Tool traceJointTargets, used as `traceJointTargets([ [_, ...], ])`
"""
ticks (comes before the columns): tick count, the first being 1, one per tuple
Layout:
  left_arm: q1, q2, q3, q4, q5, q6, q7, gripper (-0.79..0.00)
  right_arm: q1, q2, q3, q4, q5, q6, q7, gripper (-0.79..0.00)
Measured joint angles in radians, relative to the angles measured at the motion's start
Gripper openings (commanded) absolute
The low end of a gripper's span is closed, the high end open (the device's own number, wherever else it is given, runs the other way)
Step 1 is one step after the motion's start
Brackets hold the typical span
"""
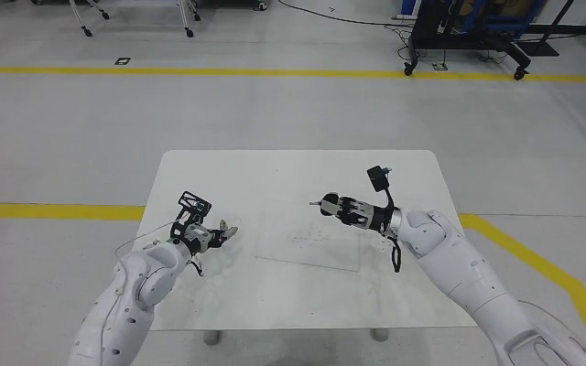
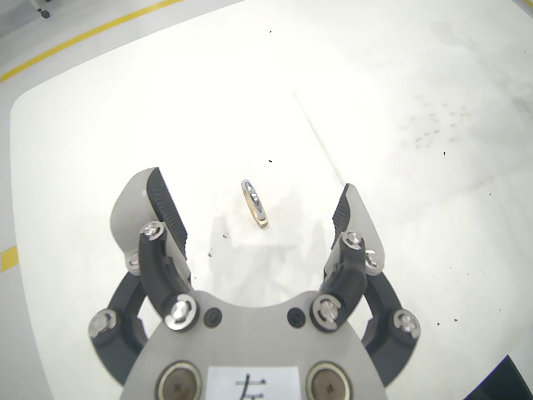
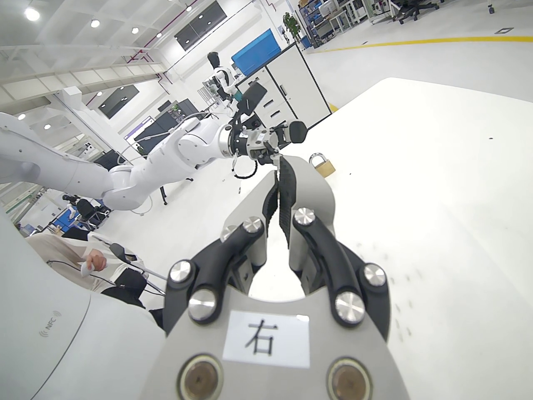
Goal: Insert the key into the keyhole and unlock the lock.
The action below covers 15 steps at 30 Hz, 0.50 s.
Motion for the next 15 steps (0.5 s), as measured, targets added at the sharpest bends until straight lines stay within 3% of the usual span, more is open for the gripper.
traceJointTargets([
  [8, -0.069, -0.017, 0.073, 0.060, 0.003, 0.062, -0.081, -0.252, 0.000, 0.000, 0.000, 0.000, 0.000, 0.000, 0.000, -0.785],
  [10, -0.079, -0.020, 0.092, 0.063, 0.023, 0.082, -0.094, -0.400, 0.000, 0.000, 0.000, 0.000, 0.000, 0.000, 0.000, -0.785],
  [15, -0.097, -0.030, 0.134, 0.066, 0.057, 0.127, -0.118, -0.493, 0.000, 0.000, 0.000, 0.000, 0.000, 0.000, 0.000, -0.785],
])
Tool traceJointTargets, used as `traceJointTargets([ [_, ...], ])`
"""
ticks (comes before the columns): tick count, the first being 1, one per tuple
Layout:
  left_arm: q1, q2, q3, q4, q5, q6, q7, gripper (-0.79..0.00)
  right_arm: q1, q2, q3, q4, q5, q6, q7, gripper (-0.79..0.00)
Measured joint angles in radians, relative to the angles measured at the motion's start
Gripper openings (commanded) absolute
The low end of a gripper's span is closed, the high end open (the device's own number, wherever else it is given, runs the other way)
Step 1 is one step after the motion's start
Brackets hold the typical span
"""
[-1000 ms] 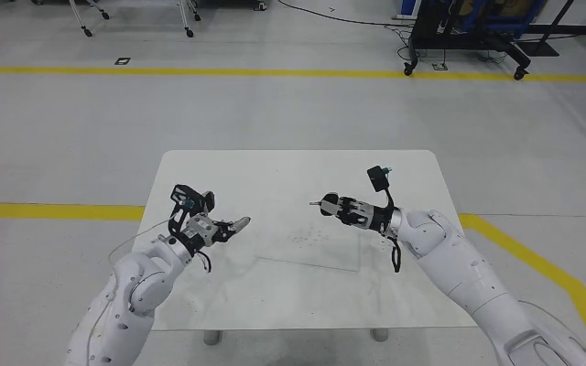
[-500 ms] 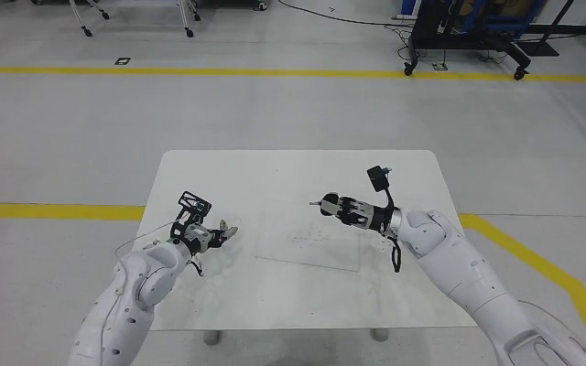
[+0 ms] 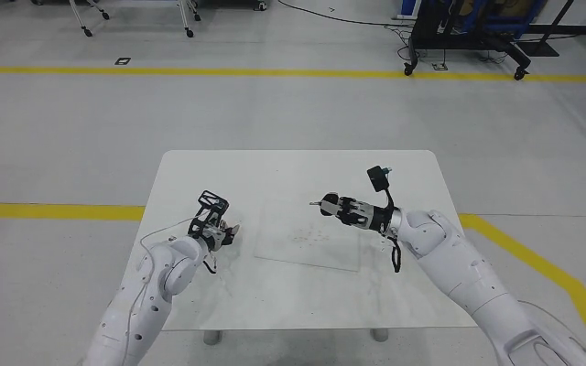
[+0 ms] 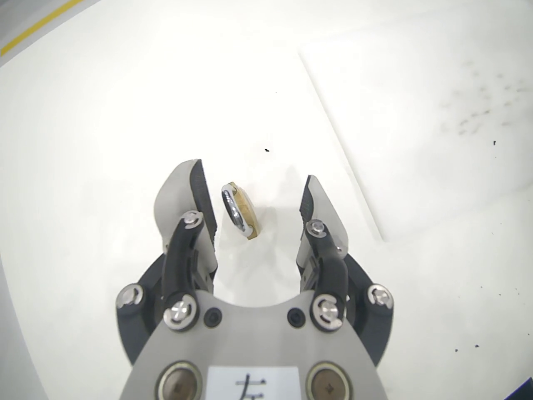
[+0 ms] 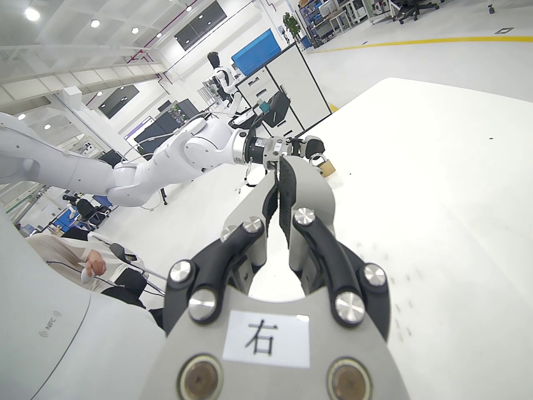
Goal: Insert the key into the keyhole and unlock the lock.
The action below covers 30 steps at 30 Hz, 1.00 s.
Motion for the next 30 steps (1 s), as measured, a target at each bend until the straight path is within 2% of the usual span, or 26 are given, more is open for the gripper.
traceJointTargets([
  [3, 0.002, -0.002, 0.005, -0.002, 0.008, 0.015, -0.013, -0.502, 0.000, 0.000, 0.000, 0.000, 0.000, 0.000, 0.000, -0.785],
  [7, 0.021, -0.001, -0.006, -0.018, 0.016, 0.035, -0.016, -0.456, 0.000, 0.000, 0.000, 0.000, 0.000, 0.000, 0.000, -0.785],
  [12, 0.059, 0.003, -0.036, -0.056, 0.019, 0.050, -0.008, -0.474, 0.000, 0.000, 0.000, 0.000, 0.000, 0.000, 0.000, -0.785],
  [13, 0.065, 0.004, -0.041, -0.062, 0.021, 0.052, -0.007, -0.489, 0.000, 0.000, 0.000, 0.000, 0.000, 0.000, 0.000, -0.785],
  [15, 0.076, 0.005, -0.051, -0.073, 0.025, 0.054, -0.004, -0.600, 0.000, 0.000, 0.000, 0.000, 0.000, 0.000, 0.000, -0.785],
  [22, 0.071, 0.004, -0.056, -0.065, 0.016, 0.034, -0.006, -0.603, 0.000, 0.000, 0.000, 0.000, 0.000, 0.000, 0.000, -0.785],
  [24, 0.055, 0.001, -0.048, -0.052, 0.015, 0.029, -0.009, -0.643, 0.000, 0.000, 0.000, 0.000, 0.000, 0.000, 0.000, -0.785],
  [25, 0.047, 0.000, -0.043, -0.045, 0.016, 0.029, -0.010, -0.748, 0.000, 0.000, 0.000, 0.000, 0.000, 0.000, 0.000, -0.785],
  [26, 0.038, -0.002, -0.036, -0.037, 0.016, 0.030, -0.013, -0.785, 0.000, 0.000, 0.000, 0.000, 0.000, 0.000, 0.000, -0.785],
  [30, 0.017, -0.007, -0.023, -0.019, 0.006, 0.036, -0.034, -0.785, 0.000, 0.000, 0.000, 0.000, 0.000, 0.000, 0.000, -0.785],
])
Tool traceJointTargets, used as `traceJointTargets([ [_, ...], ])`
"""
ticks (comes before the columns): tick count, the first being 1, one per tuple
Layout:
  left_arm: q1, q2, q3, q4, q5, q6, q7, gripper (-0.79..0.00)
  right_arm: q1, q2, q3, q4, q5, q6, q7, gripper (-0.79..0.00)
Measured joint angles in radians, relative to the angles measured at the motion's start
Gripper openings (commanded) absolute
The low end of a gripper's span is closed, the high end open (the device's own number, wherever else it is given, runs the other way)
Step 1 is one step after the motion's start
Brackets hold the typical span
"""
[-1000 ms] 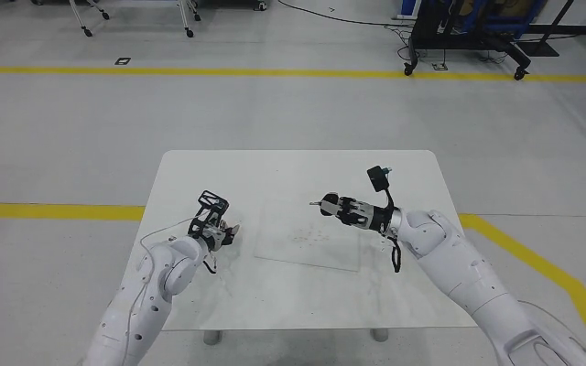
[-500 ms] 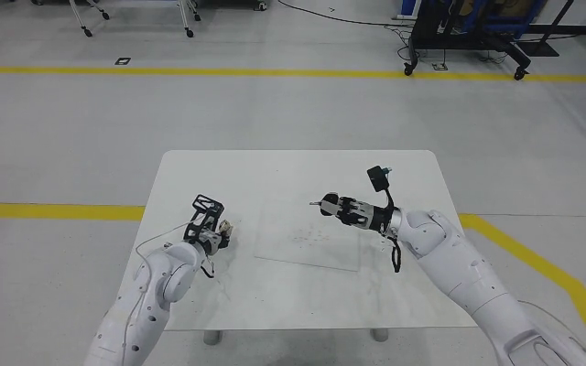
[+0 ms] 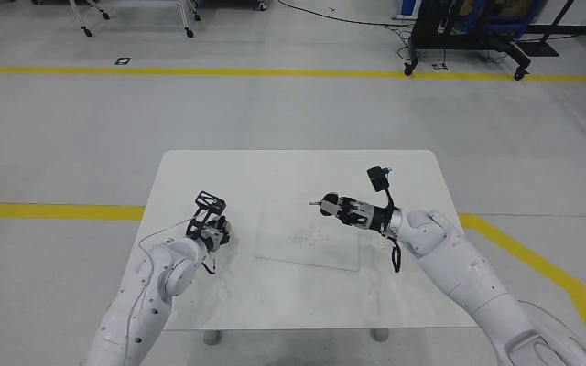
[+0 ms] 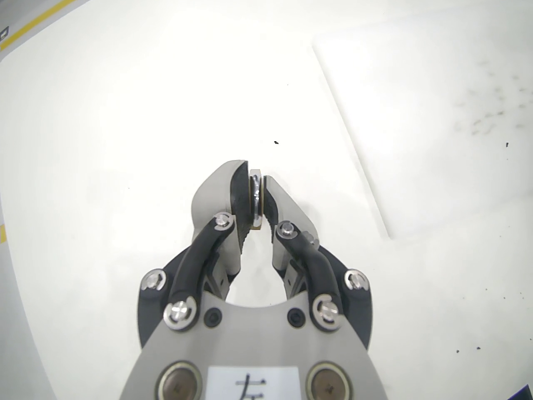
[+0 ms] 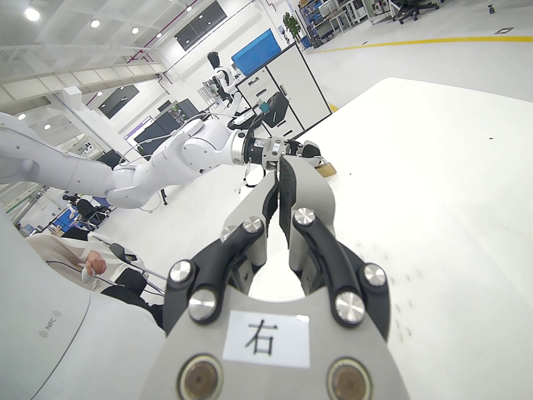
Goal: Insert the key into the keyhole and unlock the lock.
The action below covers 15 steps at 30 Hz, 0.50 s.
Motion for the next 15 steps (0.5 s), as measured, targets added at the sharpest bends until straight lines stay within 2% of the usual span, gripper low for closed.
traceJointTargets([
  [11, -0.016, -0.005, 0.002, 0.022, -0.002, 0.010, -0.027, -0.785, 0.000, 0.000, 0.000, 0.000, 0.000, 0.000, 0.000, -0.785],
  [13, -0.013, -0.005, -0.003, 0.020, -0.008, 0.007, -0.024, -0.637, 0.000, 0.000, 0.000, 0.000, 0.000, 0.000, 0.000, -0.785],
  [15, -0.007, -0.005, -0.008, 0.013, -0.013, 0.002, -0.022, -0.628, 0.000, 0.000, 0.000, 0.000, 0.000, 0.000, 0.000, -0.785],
])
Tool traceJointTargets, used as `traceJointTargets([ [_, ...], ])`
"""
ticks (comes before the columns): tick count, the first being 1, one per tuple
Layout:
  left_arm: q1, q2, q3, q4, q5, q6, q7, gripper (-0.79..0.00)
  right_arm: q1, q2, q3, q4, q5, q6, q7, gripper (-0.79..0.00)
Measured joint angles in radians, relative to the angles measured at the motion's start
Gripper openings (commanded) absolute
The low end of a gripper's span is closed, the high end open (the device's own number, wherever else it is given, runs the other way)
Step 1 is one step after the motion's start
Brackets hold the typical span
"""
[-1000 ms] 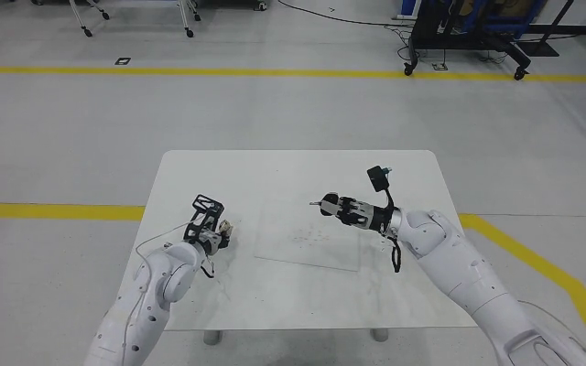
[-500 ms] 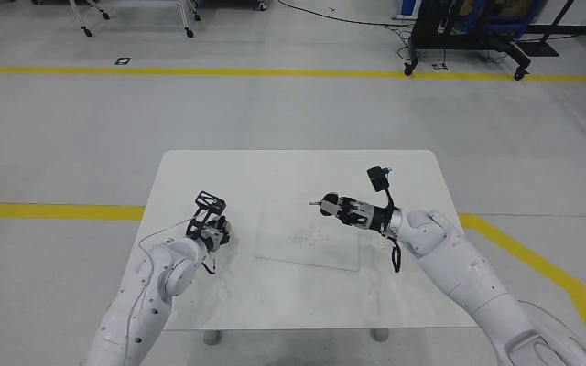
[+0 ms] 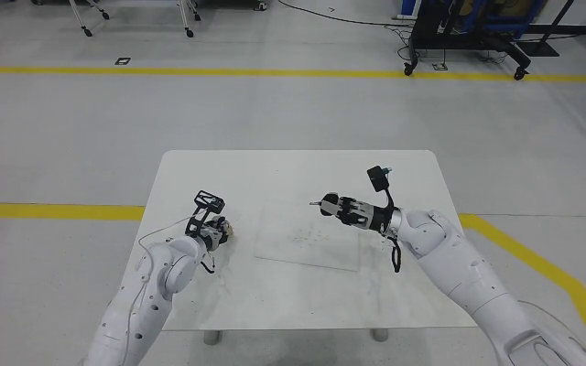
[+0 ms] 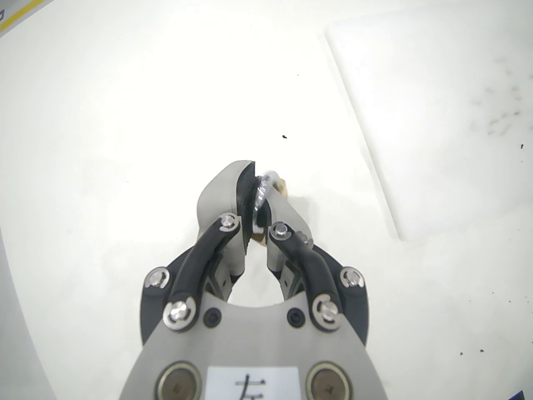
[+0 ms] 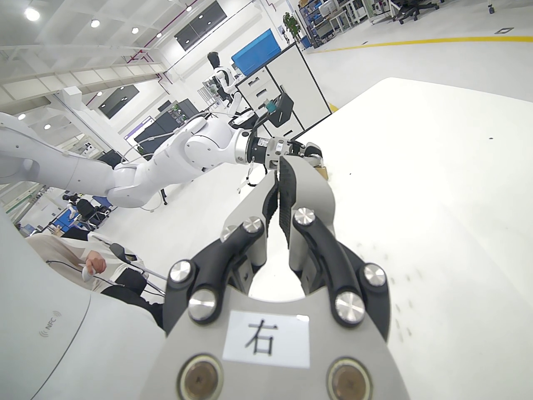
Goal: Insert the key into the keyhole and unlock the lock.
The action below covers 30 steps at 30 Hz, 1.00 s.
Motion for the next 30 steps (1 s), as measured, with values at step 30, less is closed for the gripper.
traceJointTargets([
  [30, 0.030, -0.004, -0.040, -0.015, -0.065, -0.072, 0.149, -0.785, 0.000, 0.000, 0.000, 0.000, 0.000, 0.000, 0.000, -0.785],
])
